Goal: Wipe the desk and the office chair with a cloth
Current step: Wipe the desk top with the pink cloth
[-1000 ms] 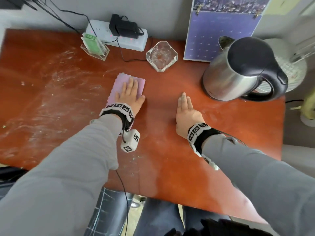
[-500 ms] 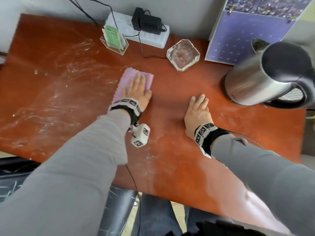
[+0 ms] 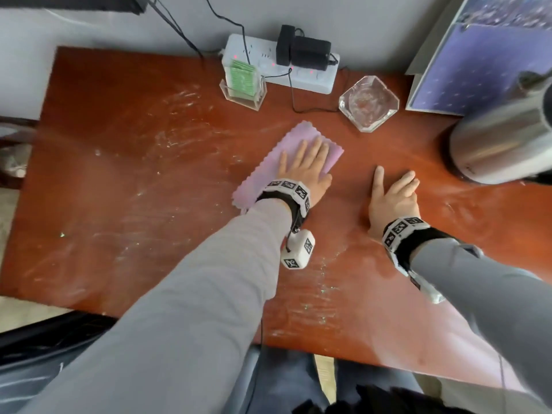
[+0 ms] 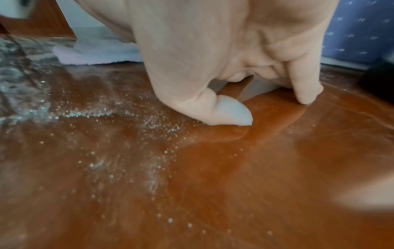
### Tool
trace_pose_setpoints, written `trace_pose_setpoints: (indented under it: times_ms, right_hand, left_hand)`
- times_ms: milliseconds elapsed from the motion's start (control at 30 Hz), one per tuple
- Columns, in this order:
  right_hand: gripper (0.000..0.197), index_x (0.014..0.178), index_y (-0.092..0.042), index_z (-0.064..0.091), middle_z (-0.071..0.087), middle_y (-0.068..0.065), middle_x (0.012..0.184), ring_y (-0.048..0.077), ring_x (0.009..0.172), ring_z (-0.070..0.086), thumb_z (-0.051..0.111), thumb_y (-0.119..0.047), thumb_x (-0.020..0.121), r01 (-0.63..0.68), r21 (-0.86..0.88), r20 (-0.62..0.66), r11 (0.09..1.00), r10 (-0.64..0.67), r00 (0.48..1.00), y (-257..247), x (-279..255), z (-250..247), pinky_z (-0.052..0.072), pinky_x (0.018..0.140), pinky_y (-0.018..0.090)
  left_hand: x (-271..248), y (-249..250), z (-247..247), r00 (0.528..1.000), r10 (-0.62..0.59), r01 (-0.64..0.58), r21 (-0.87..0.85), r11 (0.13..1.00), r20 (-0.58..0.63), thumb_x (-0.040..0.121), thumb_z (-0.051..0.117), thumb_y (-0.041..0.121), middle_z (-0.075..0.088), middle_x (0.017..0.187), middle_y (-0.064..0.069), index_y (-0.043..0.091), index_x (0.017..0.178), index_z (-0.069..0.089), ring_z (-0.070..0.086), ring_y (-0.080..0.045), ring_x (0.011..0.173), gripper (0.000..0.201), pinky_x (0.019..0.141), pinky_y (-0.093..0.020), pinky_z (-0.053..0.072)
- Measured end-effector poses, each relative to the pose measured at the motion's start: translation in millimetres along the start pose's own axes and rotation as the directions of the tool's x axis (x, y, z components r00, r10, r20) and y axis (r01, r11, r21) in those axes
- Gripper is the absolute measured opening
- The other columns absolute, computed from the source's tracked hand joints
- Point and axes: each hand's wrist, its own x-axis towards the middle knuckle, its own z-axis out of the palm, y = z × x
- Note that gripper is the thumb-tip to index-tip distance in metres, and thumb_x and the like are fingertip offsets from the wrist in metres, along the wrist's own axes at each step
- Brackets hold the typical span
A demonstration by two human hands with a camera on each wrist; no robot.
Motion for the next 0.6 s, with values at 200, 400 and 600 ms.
trace_pose_setpoints:
  times_ms: [200,400,600]
  right_hand:
    - [0.097,0.153,-0.003,-0.016,0.008,0.054,0.144,0.061,0.137,0.023,0.058,-0.026,0.095,0.006,0.024,-0.012,1.0,-0.005,1.0,0,0,5,0.035,0.112,0.049]
    - [0.098,0.152,-0.001,-0.017,0.01,0.054,0.143,0.061,0.137,0.025,0.057,-0.032,0.095,-0.018,-0.002,-0.002,1.0,0.018,1.0,-6,-1,3,0.034,0.112,0.05]
    - [0.105,0.152,-0.001,-0.017,0.007,0.055,0.142,0.062,0.137,0.024,0.06,-0.037,0.091,-0.013,0.032,0.045,0.999,0.011,0.999,-3,-5,-6,0.034,0.112,0.049]
  left_hand:
    - [21,-60,-39,0.972,-0.228,0.222,-0.091,0.971,-0.064,0.104,0.029,0.043,-0.022,0.166,0.006,0.025,0.16,-0.012,-0.017,-0.019,0.154,0.071,0.123,-0.055,-0.005]
    - [3,30,3,0.999,0.025,-0.025,0.005,1.0,0.021,0.102,0.031,0.051,-0.021,0.166,0.006,0.023,0.16,-0.009,-0.019,-0.022,0.153,0.076,0.121,-0.059,-0.008]
    - [7,1,2,0.996,0.084,-0.086,0.055,0.995,0.026,0.103,0.017,0.05,-0.03,0.162,0.01,0.028,0.158,-0.018,-0.025,-0.017,0.151,0.069,0.122,-0.058,-0.01]
